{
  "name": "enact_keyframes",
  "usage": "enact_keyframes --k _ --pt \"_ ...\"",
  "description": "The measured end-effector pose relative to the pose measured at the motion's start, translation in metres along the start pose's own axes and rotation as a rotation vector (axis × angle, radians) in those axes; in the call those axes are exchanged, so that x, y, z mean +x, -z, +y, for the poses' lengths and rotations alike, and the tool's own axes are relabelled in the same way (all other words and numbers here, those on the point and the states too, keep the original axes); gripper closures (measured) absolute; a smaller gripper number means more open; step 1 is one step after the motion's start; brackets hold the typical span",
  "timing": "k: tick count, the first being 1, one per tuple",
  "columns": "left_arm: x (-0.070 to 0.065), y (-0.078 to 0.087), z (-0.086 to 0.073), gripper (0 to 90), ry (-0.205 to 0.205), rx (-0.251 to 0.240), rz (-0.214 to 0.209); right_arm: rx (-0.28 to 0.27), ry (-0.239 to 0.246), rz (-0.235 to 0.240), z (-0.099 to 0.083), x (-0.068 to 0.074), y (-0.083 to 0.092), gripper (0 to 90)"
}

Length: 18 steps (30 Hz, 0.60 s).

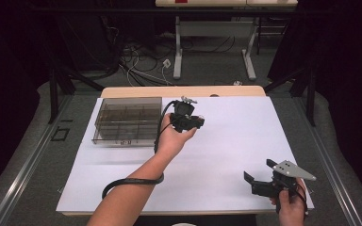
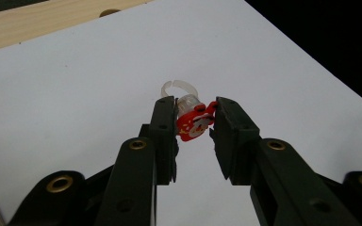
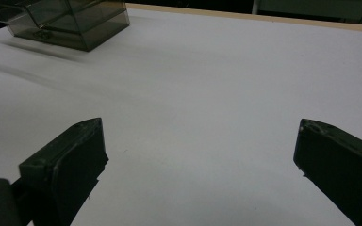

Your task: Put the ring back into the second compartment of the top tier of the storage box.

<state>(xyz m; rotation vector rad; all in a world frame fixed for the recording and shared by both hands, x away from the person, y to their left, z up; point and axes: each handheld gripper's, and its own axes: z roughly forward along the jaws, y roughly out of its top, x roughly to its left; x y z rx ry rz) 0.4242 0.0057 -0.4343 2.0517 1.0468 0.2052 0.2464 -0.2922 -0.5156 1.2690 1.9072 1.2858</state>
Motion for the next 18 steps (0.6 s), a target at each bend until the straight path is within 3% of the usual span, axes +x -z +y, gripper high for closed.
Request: enact_keyframes --k 4,9,11,18 --pt "0.002 0.008 0.0 69.9 0.023 -0.012 0.0 0.0 0.001 -0.002 0.0 0.0 0.0 2.4" --pt "0.008 0.017 -0.001 69.9 0.017 -0.014 0.011 0.002 0.005 -0.002 0.0 0.0 0.0 2.4" --pt "0.01 0.02 -0.001 69.9 0.038 -0.022 0.007 0.0 0.006 0.0 0.0 0.0 0.0 2.4" --pt "0.021 0.032 -0.005 69.9 0.041 -0.022 0.02 0.006 0.01 -0.007 0.0 -0.001 0.0 2.4"
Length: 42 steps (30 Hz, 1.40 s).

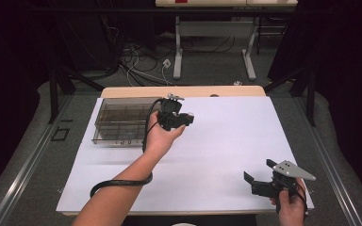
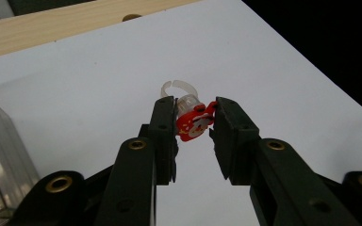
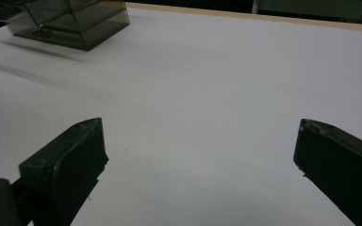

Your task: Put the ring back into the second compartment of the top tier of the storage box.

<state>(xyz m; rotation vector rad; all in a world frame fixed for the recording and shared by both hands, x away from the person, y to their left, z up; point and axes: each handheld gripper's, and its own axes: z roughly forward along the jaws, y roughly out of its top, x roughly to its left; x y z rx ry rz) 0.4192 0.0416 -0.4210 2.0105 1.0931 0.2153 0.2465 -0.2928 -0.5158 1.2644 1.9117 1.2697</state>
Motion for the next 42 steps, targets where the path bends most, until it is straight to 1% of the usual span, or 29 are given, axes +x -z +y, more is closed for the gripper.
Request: enact_keyframes --k 1,2,4,8,12,13,15,22,25,26,30,31,35,39,42 --pt "0.001 0.001 0.0 69.9 -0.003 0.0 0.0 0.001 0.0 0.0 0.0 0.0 0.0 2.4" --pt "0.003 0.003 -0.001 69.9 0.012 -0.004 -0.004 0.001 -0.001 0.001 0.0 0.0 0.0 2.4" --pt "0.007 0.008 -0.003 69.9 0.009 -0.005 0.002 -0.008 -0.001 0.002 0.0 0.001 -0.001 2.4" --pt "0.013 0.015 -0.006 69.9 0.03 -0.008 0.012 -0.007 -0.002 0.002 0.0 0.001 -0.001 2.4" --pt "0.019 0.021 -0.009 69.9 0.04 -0.015 0.016 -0.003 -0.005 -0.004 0.0 0.001 -0.001 2.4" --pt "0.021 0.023 -0.009 69.9 0.036 -0.014 0.018 -0.003 -0.005 -0.003 0.0 0.001 -0.001 2.4" --pt "0.024 0.026 -0.011 69.9 0.04 -0.012 0.02 -0.004 -0.005 -0.001 -0.001 0.001 -0.001 2.4" --pt "0.034 0.039 -0.014 69.8 0.068 -0.023 0.03 -0.001 -0.003 -0.001 -0.001 0.001 -0.002 2.4" --pt "0.038 0.044 -0.016 69.8 0.076 -0.031 0.037 -0.004 -0.002 -0.004 -0.001 0.0 -0.002 2.4" --pt "0.04 0.046 -0.017 69.8 0.072 -0.028 0.038 -0.003 -0.001 -0.004 -0.001 0.0 -0.002 2.4" --pt "0.045 0.052 -0.02 69.8 0.088 -0.034 0.037 -0.001 -0.002 -0.003 -0.001 0.001 -0.002 2.4" --pt "0.047 0.053 -0.021 69.8 0.086 -0.035 0.038 -0.001 -0.002 -0.004 -0.001 0.001 -0.002 2.4" --pt "0.053 0.058 -0.026 69.8 0.1 -0.03 0.037 -0.001 -0.002 -0.003 -0.001 0.001 -0.002 2.4" --pt "0.058 0.062 -0.032 69.9 0.096 -0.021 0.048 -0.001 -0.001 -0.005 -0.001 0.0 -0.002 2.4" --pt "0.061 0.063 -0.038 69.9 0.108 -0.014 0.053 -0.002 -0.009 -0.005 -0.001 0.001 -0.002 2.4"
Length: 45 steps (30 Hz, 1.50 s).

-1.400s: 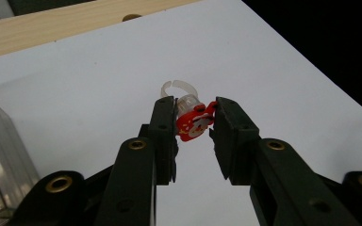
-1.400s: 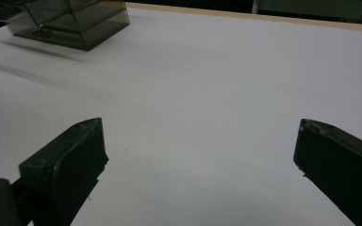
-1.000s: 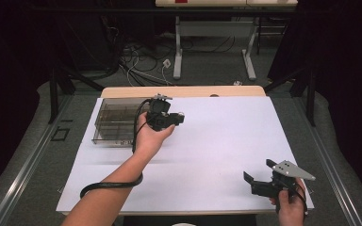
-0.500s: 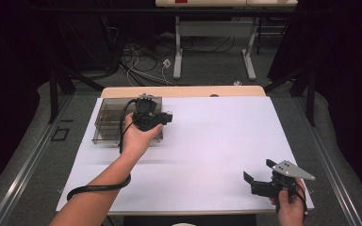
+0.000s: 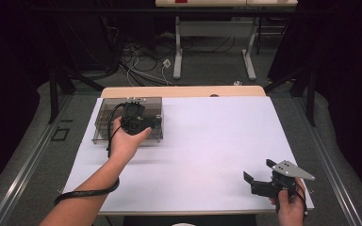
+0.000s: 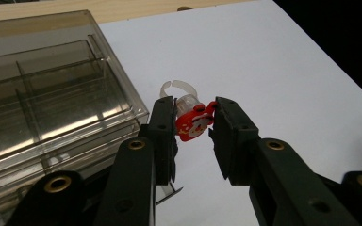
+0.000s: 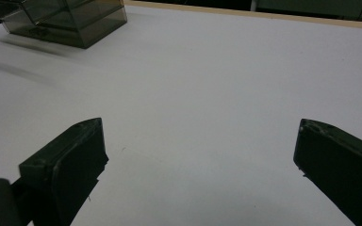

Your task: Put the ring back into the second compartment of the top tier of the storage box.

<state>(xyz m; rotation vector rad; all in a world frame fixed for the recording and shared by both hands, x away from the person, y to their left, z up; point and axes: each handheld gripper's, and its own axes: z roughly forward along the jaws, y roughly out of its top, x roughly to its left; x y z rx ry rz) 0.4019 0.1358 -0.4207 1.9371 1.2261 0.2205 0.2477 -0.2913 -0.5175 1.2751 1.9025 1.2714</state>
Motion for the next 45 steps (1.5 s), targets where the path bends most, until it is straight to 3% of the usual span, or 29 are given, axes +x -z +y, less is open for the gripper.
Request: enact_keyframes --k 11,12,14,16,17,18,20,23,24,28,45 --pt "0.023 0.008 -0.014 69.9 0.034 0.015 0.028 0.002 -0.001 0.0 -0.001 0.0 0.0 2.4" --pt "0.025 0.009 -0.015 69.9 0.036 0.017 0.03 -0.024 -0.006 -0.009 -0.001 0.001 -0.003 2.4" --pt "0.029 0.01 -0.017 69.9 0.045 0.02 0.033 0.002 0.0 0.0 -0.001 0.0 0.0 2.4" --pt "0.033 0.011 -0.02 69.9 0.058 0.021 0.037 -0.024 -0.007 -0.006 -0.001 0.0 -0.003 2.4" --pt "0.034 0.012 -0.021 69.9 0.06 0.022 0.038 0.008 -0.003 0.0 0.0 0.0 0.0 2.4" --pt "0.036 0.012 -0.023 69.9 0.065 0.019 0.044 -0.024 -0.002 -0.008 -0.001 0.0 -0.003 2.4" --pt "0.038 0.013 -0.025 69.9 0.069 0.018 0.051 -0.008 -0.002 -0.006 -0.001 0.0 -0.001 2.4" --pt "0.044 0.015 -0.029 69.9 0.08 0.026 0.057 -0.024 -0.004 -0.006 -0.001 0.0 -0.003 2.4" --pt "0.045 0.015 -0.03 69.9 0.084 0.022 0.064 0.002 0.001 0.0 -0.001 0.0 -0.001 2.4" --pt "0.052 0.018 -0.034 69.9 0.096 0.025 0.073 0.0 0.002 -0.001 -0.001 0.0 -0.001 2.4" --pt "0.072 0.024 -0.049 69.8 0.143 0.026 0.102 0.007 -0.004 -0.003 -0.001 0.0 -0.001 2.4"
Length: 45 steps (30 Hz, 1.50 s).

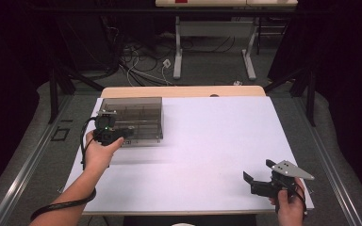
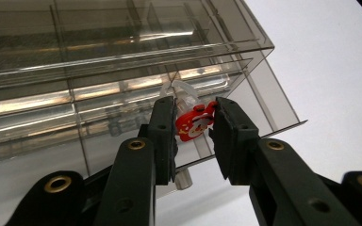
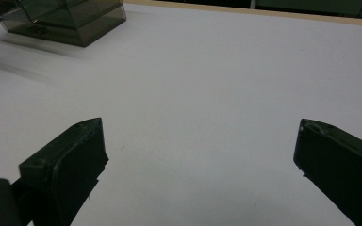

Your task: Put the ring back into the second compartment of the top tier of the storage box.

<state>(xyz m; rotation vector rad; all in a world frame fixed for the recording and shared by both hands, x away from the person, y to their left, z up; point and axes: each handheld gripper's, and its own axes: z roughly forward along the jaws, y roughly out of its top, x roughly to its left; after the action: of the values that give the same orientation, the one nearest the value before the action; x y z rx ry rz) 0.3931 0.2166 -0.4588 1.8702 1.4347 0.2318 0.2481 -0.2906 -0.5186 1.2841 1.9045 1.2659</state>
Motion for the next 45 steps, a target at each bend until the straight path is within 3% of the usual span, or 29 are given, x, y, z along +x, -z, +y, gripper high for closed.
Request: enact_keyframes --k 4,34,45 --pt "0.0039 0.0008 -0.0009 69.8 0.0 0.018 -0.005 0.005 0.001 0.003 0.0 0.0001 0.0001 2.4" --pt "0.0039 -0.0037 -0.004 68.3 0.002 0.0 0.015 0.002 0.002 0.001 0.0 -0.0006 0.0001 2.4" --pt "0.0009 -0.0043 -0.0033 53.1 -0.028 -0.037 0.03 -0.003 -0.003 0.0 -0.0001 -0.0002 0.0002 2.8"
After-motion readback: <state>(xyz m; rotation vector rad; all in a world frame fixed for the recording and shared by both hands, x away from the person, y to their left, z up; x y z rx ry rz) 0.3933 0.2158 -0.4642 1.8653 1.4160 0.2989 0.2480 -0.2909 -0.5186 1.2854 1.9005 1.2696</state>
